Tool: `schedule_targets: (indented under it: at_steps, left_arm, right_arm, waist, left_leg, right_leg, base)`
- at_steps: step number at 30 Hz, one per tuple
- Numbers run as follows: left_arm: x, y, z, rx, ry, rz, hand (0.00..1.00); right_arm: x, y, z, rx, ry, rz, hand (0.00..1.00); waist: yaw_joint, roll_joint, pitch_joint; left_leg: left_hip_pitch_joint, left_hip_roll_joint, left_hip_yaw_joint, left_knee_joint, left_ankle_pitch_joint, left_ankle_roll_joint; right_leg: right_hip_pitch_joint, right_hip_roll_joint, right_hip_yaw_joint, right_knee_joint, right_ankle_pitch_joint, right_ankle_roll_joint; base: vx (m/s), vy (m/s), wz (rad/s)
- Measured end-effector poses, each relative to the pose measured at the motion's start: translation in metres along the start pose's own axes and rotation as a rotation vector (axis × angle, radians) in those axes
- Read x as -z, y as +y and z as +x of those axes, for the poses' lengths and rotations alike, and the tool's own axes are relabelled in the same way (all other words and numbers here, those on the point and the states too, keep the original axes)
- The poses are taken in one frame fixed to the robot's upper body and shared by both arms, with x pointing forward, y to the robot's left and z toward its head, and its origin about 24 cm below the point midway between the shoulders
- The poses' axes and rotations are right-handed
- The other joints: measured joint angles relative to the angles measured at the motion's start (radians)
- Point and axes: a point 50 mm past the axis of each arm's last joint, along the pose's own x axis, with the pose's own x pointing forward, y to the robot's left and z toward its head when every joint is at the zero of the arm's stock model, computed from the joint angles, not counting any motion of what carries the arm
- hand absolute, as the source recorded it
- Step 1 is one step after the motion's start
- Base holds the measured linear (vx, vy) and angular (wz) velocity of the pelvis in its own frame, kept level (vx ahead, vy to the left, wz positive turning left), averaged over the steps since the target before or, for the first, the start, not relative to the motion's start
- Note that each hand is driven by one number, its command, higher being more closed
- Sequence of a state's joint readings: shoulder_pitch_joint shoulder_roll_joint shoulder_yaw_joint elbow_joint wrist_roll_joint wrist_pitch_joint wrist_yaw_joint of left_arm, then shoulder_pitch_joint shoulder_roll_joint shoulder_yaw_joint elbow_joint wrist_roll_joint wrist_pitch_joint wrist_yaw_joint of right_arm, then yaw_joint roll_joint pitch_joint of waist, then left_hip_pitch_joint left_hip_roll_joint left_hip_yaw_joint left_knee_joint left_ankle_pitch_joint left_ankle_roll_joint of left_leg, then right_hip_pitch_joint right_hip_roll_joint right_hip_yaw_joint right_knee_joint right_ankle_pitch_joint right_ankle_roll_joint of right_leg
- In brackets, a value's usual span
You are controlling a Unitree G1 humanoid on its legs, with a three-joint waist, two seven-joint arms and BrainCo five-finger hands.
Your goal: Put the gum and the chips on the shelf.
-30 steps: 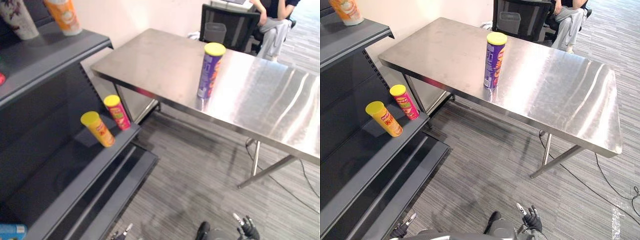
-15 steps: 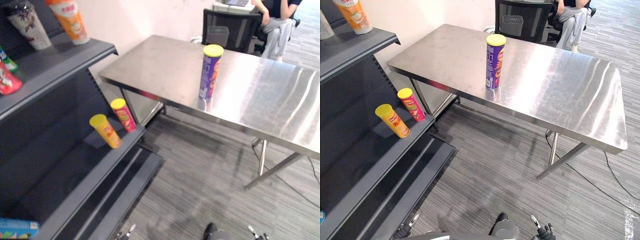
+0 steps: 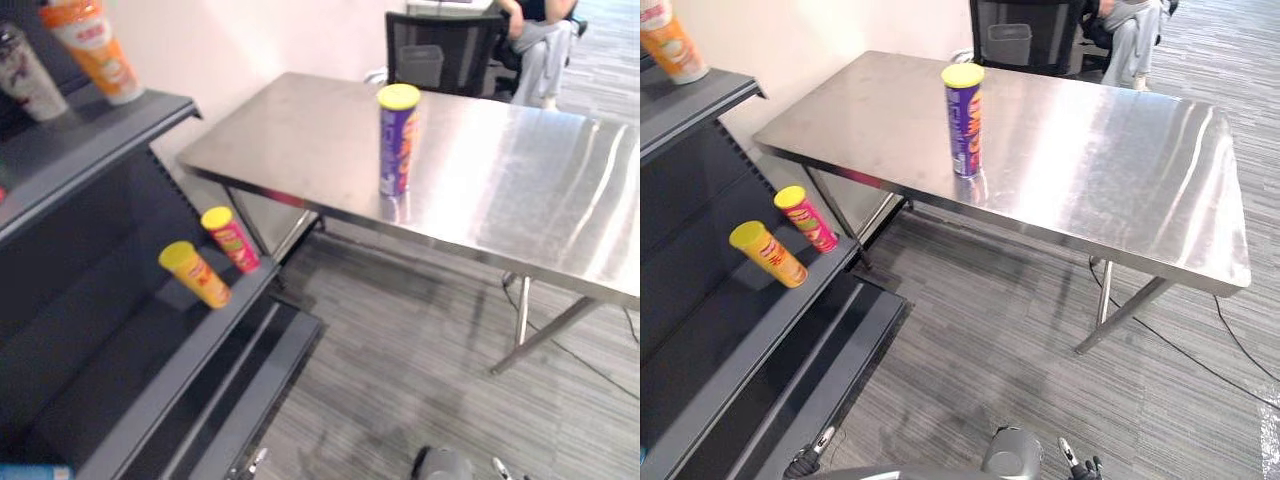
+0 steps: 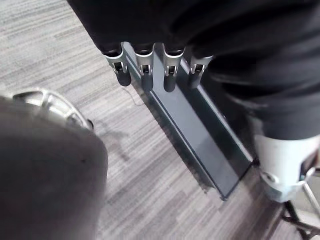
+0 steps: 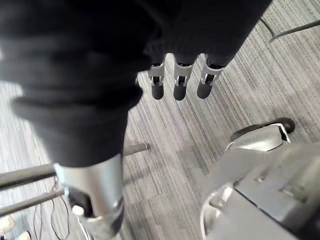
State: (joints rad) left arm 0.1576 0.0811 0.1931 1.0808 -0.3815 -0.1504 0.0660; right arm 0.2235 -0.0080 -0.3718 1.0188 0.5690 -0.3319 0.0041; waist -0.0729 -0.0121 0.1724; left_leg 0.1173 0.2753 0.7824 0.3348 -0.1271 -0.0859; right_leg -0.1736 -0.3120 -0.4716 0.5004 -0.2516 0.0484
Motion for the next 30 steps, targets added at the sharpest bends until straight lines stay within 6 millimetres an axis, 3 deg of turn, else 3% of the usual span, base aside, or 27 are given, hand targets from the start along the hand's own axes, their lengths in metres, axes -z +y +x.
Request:
schedule_targets:
  at_steps: [1,2,4,7,12,13,15,18,24,30]
  left_arm:
    - [0.0,0.001,0.0,-0.006,-0.006,-0.028,0.0]
    - [0.002,-0.001,-0.002,-0.004,-0.008,-0.065,0.0]
    - [0.004,-0.008,-0.004,0.01,-0.014,-0.119,0.0]
    - [-0.005,-0.021,-0.003,0.054,-0.063,-0.148,0.0]
    - [-0.008,-0.025,-0.003,0.049,-0.078,-0.149,0.0]
    - [-0.008,-0.025,-0.003,0.046,-0.076,-0.149,0.0]
    - [-0.008,-0.018,-0.002,0.036,-0.068,-0.126,0.0]
    - [-0.005,-0.013,-0.001,0.032,-0.047,-0.088,0.0]
    - [0.003,-0.014,-0.001,0.04,0.013,-0.002,0.0]
    - [0.003,-0.012,0.0,0.037,0.02,0.023,0.0]
  right_arm:
    - [-0.003,0.003,0.001,-0.015,-0.013,-0.008,0.0]
    - [-0.01,0.008,0.003,-0.04,-0.037,-0.023,0.0]
    - [-0.021,0.012,0.009,-0.06,-0.062,-0.047,0.0]
    - [-0.024,0.017,0.01,-0.087,-0.068,-0.076,0.0]
    - [-0.015,0.021,0.007,-0.108,-0.035,-0.102,0.0]
    - [-0.013,0.024,0.007,-0.12,-0.027,-0.108,0.0]
    - [-0.003,0.024,0.002,-0.124,0.0,-0.096,0.0]
    - [0.012,0.016,-0.005,-0.088,0.037,-0.069,0.0]
    - [0.02,0.01,-0.006,-0.042,0.061,-0.062,0.0]
    - [0.025,-0.002,-0.008,0.053,0.086,-0.057,0.0]
  waist:
    - [0.004,-0.005,0.004]
    - [0.023,0.002,0.001]
    - [0.025,0.016,0.005]
    - [0.031,0.016,0.005]
    - [0.059,0.022,0.002]
    - [0.067,0.007,-0.007]
    - [0.05,-0.006,-0.044]
    - [0.048,-0.021,-0.078]
    - [0.048,-0.01,-0.106]
    - [0.047,-0.019,-0.119]
  left_leg:
    - [-0.025,0.02,-0.067,0.064,0.003,0.019]
    - [-0.063,0.027,-0.196,0.106,-0.022,0.008]
    - [-0.081,0.024,-0.31,0.106,-0.04,-0.012]
    - [-0.17,0.034,-0.373,0.099,-0.038,-0.01]
    - [-0.242,-0.009,-0.488,-0.029,0.011,0.001]
    - [-0.22,-0.03,-0.486,-0.026,0.012,-0.041]
    - [-0.211,-0.057,-0.447,-0.023,-0.026,-0.023]
    - [-0.198,-0.101,-0.431,-0.016,-0.046,-0.016]
    - [-0.14,-0.146,-0.443,-0.072,-0.048,-0.009]
    - [-0.133,-0.163,-0.492,-0.113,-0.048,-0.009]
  right_leg:
    - [-0.003,0.014,0.028,-0.003,-0.009,-0.01]
    - [-0.016,0.044,0.09,-0.005,-0.013,-0.012]
    - [-0.014,0.084,0.16,-0.011,-0.017,-0.016]
    - [-0.012,0.118,0.23,-0.013,-0.02,-0.019]
    - [-0.008,0.127,0.341,-0.003,-0.037,0.017]
    - [-0.011,0.118,0.386,0.001,-0.039,0.036]
    - [0.007,0.098,0.402,-0.052,-0.012,0.069]
    - [0.056,0.064,0.411,-0.173,0.055,0.122]
    - [0.142,0.05,0.384,-0.331,0.169,0.117]
    - [0.142,0.051,0.355,-0.388,0.207,0.109]
  base:
    - [0.08,-0.197,-1.28]
    - [0.06,-0.111,-1.23]
    - [0.08,-0.04,-1.35]
    - [0.07,0.055,-0.91]
    - [0.12,0.223,-0.79]
    - [0.18,0.288,-0.82]
    - [0.21,0.285,-0.47]
    - [0.21,0.263,-0.16]
    - [0.13,0.131,-0.18]
    - [-0.02,0.019,-0.15]
